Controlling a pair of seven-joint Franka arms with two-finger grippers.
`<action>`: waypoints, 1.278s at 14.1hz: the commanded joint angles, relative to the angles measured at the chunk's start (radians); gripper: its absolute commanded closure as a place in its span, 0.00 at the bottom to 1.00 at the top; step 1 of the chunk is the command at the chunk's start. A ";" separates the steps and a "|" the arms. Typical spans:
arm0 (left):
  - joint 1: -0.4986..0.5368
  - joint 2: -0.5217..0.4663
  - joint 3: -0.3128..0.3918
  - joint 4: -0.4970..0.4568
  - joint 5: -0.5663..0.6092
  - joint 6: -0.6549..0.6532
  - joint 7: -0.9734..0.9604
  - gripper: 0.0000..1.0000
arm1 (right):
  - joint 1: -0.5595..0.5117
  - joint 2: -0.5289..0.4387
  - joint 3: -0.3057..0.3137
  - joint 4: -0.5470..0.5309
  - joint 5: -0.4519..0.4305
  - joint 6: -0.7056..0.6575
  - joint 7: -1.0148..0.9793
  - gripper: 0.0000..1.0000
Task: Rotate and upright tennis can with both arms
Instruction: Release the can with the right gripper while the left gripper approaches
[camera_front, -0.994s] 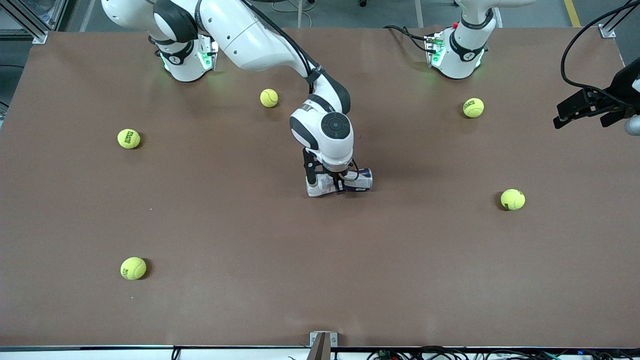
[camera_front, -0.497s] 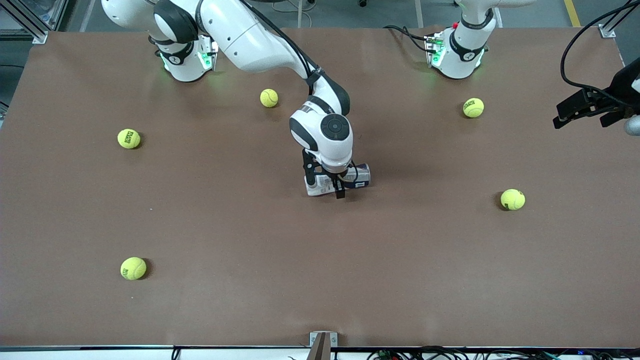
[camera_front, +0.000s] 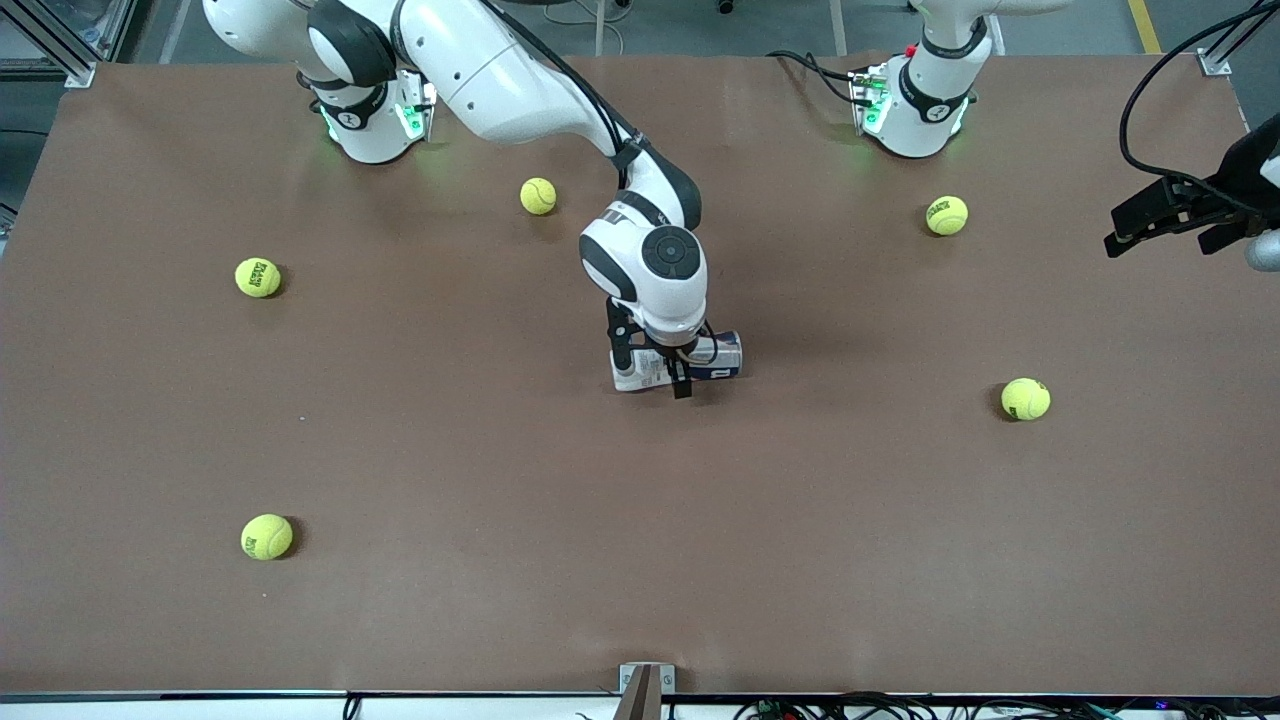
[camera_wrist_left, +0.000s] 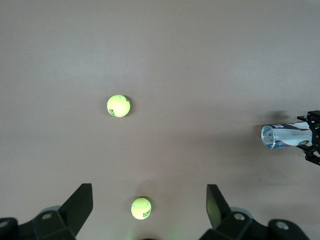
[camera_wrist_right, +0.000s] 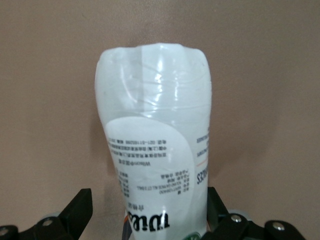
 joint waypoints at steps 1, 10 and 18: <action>-0.001 -0.006 0.000 -0.005 -0.015 0.004 0.011 0.00 | 0.007 -0.001 -0.004 0.022 0.003 -0.028 0.035 0.00; -0.014 0.003 0.000 -0.007 -0.015 -0.034 -0.009 0.00 | 0.018 -0.007 0.005 0.081 0.006 -0.100 0.098 0.00; -0.041 0.038 -0.008 -0.019 -0.015 -0.036 -0.012 0.00 | 0.020 -0.019 0.006 0.100 0.008 -0.145 0.112 0.00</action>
